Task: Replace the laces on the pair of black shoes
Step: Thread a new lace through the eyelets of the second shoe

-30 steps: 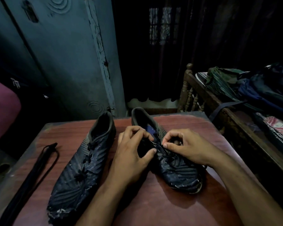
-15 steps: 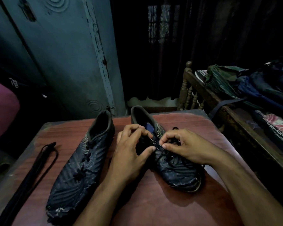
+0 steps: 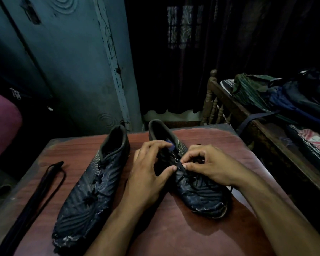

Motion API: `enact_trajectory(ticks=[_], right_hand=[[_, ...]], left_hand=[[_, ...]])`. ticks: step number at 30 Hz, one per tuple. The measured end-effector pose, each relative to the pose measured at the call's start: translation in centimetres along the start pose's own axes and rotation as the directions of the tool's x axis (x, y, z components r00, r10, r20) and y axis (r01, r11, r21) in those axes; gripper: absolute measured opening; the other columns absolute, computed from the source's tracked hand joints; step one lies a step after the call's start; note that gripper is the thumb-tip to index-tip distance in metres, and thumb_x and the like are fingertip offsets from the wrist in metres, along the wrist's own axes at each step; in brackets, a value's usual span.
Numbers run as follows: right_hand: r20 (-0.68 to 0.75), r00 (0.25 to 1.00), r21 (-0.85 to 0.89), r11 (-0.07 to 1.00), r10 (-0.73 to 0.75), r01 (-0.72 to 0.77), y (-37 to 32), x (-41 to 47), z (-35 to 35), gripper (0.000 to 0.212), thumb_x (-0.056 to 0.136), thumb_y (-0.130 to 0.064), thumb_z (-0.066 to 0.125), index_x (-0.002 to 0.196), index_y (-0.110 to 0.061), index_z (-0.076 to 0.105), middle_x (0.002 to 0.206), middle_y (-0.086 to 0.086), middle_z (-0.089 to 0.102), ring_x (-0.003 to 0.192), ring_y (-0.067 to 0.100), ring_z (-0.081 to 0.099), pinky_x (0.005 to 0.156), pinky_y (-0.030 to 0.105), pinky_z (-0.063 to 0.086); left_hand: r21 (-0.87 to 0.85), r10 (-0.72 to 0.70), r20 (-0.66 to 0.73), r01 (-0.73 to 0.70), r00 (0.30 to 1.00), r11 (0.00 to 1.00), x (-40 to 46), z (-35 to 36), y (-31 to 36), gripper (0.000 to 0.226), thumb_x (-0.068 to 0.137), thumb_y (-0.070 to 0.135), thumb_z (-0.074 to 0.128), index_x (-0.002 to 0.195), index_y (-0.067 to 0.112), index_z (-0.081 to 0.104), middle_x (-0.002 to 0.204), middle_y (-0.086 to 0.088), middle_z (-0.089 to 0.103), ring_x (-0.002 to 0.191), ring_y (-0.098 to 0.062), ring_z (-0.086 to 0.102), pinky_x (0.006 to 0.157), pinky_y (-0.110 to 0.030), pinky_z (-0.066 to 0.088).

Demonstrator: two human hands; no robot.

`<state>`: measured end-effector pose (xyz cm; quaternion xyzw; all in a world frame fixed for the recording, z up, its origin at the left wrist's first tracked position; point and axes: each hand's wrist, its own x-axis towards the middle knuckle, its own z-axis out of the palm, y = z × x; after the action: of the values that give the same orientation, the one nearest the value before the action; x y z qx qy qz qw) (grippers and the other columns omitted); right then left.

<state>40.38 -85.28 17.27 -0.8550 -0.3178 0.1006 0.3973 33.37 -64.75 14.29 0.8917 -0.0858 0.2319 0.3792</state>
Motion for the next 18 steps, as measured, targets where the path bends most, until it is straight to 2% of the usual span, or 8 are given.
enact_trajectory(ticks=[3, 5, 6, 7, 9, 12, 15, 18], right_hand=[[-0.014, 1.000, 0.050, 0.999, 0.022, -0.021, 0.1, -0.1, -0.2, 0.013, 0.094, -0.017, 0.071, 0.103, -0.022, 0.079, 0.096, -0.008, 0.072, 0.089, 0.005, 0.067, 0.082, 0.020, 0.050], [-0.018, 0.999, 0.066, 0.997, 0.047, -0.046, 0.3, -0.1, -0.3, 0.014, 0.095, -0.021, 0.070, 0.101, -0.031, 0.077, 0.084, 0.001, 0.072, 0.074, 0.014, 0.063, 0.072, 0.027, 0.049], [-0.021, 0.998, 0.056, 0.997, 0.057, -0.056, 0.5, -0.1, -0.3, 0.012, 0.095, -0.024, 0.071, 0.097, -0.034, 0.076, 0.074, 0.005, 0.066, 0.065, 0.015, 0.056, 0.065, 0.028, 0.045], [-0.027, 0.998, 0.044, 0.997, 0.065, -0.064, 0.6, -0.1, -0.2, 0.009, 0.094, -0.025, 0.072, 0.095, -0.034, 0.074, 0.066, 0.003, 0.058, 0.061, 0.013, 0.049, 0.062, 0.028, 0.040], [-0.036, 0.996, 0.029, 0.997, 0.075, -0.074, 0.9, 0.0, -0.1, 0.006, 0.093, -0.027, 0.073, 0.090, -0.032, 0.072, 0.062, -0.005, 0.052, 0.061, 0.010, 0.044, 0.060, 0.029, 0.036], [-0.010, 0.997, 0.059, 0.995, 0.076, -0.076, 1.1, 0.1, 0.2, 0.006, 0.094, -0.027, 0.071, 0.089, -0.030, 0.072, 0.067, -0.003, 0.056, 0.064, 0.011, 0.046, 0.062, 0.032, 0.037], [-0.001, 0.998, 0.042, 0.997, 0.057, -0.057, 1.1, 0.2, 0.2, 0.008, 0.095, -0.028, 0.070, 0.092, -0.035, 0.071, 0.072, -0.001, 0.061, 0.065, 0.011, 0.049, 0.064, 0.034, 0.041], [-0.015, 0.999, 0.042, 0.999, 0.035, -0.034, 0.9, 0.1, -0.2, 0.009, 0.096, -0.026, 0.069, 0.093, -0.032, 0.074, 0.080, 0.002, 0.069, 0.069, 0.010, 0.057, 0.066, 0.036, 0.047]], left_hand=[[-0.026, -0.012, -0.028, 0.011, 1.000, 1.000, 0.0, 0.2, -0.1, 0.050, 0.081, 0.024, 0.083, 0.110, 0.047, 0.049, 0.127, 0.027, 0.049, 0.124, -0.003, 0.047, 0.100, -0.007, 0.031], [-0.035, -0.008, -0.034, 0.007, 0.999, 0.999, 0.0, 0.4, -0.4, 0.040, 0.081, 0.026, 0.083, 0.103, 0.041, 0.054, 0.132, 0.024, 0.048, 0.127, -0.007, 0.048, 0.105, -0.021, 0.039], [-0.040, -0.003, -0.028, 0.002, 1.000, 0.999, 0.0, 0.5, -0.5, 0.034, 0.080, 0.028, 0.083, 0.101, 0.039, 0.058, 0.135, 0.024, 0.046, 0.129, -0.007, 0.048, 0.107, -0.028, 0.041], [-0.047, 0.003, -0.011, -0.003, 1.000, 0.999, 0.0, 0.6, -0.5, 0.030, 0.079, 0.033, 0.082, 0.101, 0.038, 0.062, 0.138, 0.025, 0.044, 0.132, -0.007, 0.047, 0.109, -0.033, 0.042], [-0.059, 0.024, 0.060, -0.021, 0.998, 0.998, -0.1, 0.7, -0.5, 0.032, 0.076, 0.044, 0.078, 0.105, 0.039, 0.066, 0.149, 0.026, 0.037, 0.140, -0.006, 0.040, 0.113, -0.036, 0.041], [-0.080, 0.052, 0.140, -0.041, 0.989, 0.996, -0.2, 0.9, -0.6, 0.036, 0.078, 0.041, 0.081, 0.111, 0.037, 0.067, 0.161, 0.023, 0.026, 0.147, 0.000, 0.031, 0.117, -0.033, 0.037], [-0.096, 0.065, 0.108, -0.055, 0.992, 0.994, -0.1, 0.9, -0.6, 0.032, 0.081, 0.032, 0.084, 0.109, 0.034, 0.069, 0.162, 0.021, 0.029, 0.147, 0.001, 0.032, 0.118, -0.020, 0.030], [-0.118, 0.054, 0.085, -0.044, 0.995, 0.992, 0.0, 0.8, -0.5, 0.029, 0.081, 0.030, 0.085, 0.108, 0.032, 0.074, 0.161, 0.020, 0.034, 0.146, 0.002, 0.035, 0.115, -0.013, 0.029]])
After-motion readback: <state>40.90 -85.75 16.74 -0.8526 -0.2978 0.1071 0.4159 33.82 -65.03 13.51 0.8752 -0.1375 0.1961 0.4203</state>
